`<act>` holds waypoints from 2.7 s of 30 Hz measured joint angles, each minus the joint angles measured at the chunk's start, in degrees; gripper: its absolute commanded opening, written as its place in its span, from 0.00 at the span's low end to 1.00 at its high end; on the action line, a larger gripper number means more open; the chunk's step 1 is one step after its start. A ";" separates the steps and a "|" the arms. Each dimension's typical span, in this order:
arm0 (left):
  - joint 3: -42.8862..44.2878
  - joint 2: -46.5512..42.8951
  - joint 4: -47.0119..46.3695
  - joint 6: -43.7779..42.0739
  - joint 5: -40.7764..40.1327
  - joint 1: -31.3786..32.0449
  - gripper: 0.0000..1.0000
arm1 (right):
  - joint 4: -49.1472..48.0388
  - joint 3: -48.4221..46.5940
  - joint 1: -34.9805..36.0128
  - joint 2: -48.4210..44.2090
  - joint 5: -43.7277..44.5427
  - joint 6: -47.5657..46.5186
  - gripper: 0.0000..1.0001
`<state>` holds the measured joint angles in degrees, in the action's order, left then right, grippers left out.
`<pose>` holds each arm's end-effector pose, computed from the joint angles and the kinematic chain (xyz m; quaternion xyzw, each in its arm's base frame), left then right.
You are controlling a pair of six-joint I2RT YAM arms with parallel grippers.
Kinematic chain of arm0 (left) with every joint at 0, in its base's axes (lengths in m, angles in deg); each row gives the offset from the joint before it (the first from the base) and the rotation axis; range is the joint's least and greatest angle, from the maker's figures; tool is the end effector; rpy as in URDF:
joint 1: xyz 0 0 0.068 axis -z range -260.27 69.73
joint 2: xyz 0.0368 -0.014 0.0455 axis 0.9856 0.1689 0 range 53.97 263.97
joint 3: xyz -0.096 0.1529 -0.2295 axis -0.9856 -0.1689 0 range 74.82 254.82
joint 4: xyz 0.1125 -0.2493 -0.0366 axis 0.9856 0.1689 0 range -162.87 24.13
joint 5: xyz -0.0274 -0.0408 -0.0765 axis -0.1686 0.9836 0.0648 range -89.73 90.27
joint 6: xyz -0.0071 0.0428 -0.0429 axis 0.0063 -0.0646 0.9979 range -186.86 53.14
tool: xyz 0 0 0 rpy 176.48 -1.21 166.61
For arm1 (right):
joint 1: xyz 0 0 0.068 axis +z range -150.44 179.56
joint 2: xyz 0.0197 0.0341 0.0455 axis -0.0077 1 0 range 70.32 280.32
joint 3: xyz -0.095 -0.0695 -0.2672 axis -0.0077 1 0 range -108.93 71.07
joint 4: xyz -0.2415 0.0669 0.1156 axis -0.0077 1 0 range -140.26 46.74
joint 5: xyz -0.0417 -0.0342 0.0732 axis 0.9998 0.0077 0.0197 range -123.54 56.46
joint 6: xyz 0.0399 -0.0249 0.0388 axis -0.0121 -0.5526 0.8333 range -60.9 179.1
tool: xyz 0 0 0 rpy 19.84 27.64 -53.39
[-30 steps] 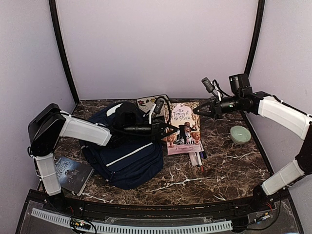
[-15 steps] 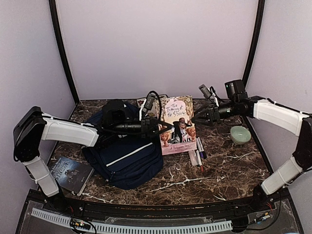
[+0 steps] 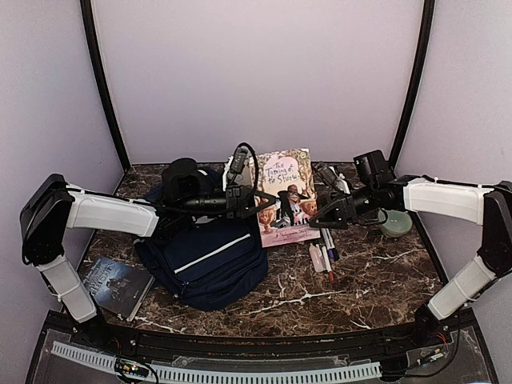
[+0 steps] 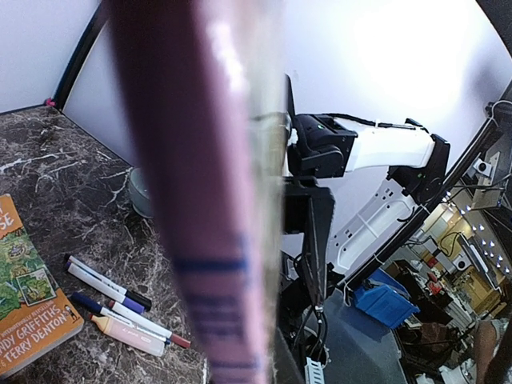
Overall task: Pack the student bag
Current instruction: Pass from the left arm to the right, then pick up the largest pocket of the bag from the student bag.
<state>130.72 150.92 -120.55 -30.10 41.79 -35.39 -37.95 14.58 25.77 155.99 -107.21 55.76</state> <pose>0.2604 -0.3020 0.2819 0.3081 0.6015 -0.6349 0.3744 0.2680 0.1808 0.2644 -0.4242 0.6428 0.6009 0.2139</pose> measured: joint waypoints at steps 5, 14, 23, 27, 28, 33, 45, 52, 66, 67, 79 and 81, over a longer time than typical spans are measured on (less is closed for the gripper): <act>0.00 0.07 -0.02 0.44 -1.57 -1.22 0.00 | -2.84 1.68 0.96 -0.76 -0.24 2.14 0.65; 0.00 0.24 -0.02 0.96 -2.82 -1.62 0.00 | -8.28 2.82 1.03 -1.88 0.09 7.21 0.61; 0.02 2.51 -3.32 4.81 -1.01 -1.62 0.00 | -13.68 2.27 1.14 2.29 0.61 12.96 0.64; 0.02 2.73 -3.28 5.18 -1.01 -1.62 0.00 | -16.06 1.73 1.62 4.46 0.59 15.96 0.53; 0.02 2.73 -3.04 4.98 -1.38 -1.62 0.00 | -16.35 1.70 1.79 4.57 0.57 16.37 0.50; 0.02 2.54 0.70 2.58 -4.15 -1.62 0.00 | -16.11 1.64 1.92 4.48 0.46 16.81 0.37; 0.04 1.07 4.15 0.87 -6.56 -1.60 0.03 | -14.38 1.64 1.88 3.04 6.95 15.56 0.01; 0.24 -0.31 10.27 -2.19 -9.14 -1.62 0.39 | -11.13 0.59 1.01 3.04 9.90 14.93 0.00; 5.49 -12.85 54.80 -19.54 -28.35 -0.92 0.47 | 13.25 -9.03 -7.78 0.07 26.40 -0.22 0.00; 4.63 -13.57 56.52 -20.79 -29.75 -0.37 0.48 | 14.19 -8.07 -7.78 -1.53 27.96 -1.38 0.00; 9.90 -4.87 69.00 -28.35 -38.99 8.55 0.40 | 17.81 -5.62 -7.85 -9.77 31.63 -6.75 0.00; 12.70 -1.14 69.40 -28.63 -38.66 8.72 0.41 | 18.16 -5.62 -7.85 -9.79 31.50 -6.91 0.00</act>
<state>143.42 149.78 -51.15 -58.74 3.12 -26.67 -19.78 8.96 17.93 146.20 -75.71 48.86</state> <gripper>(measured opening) 0.398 0.039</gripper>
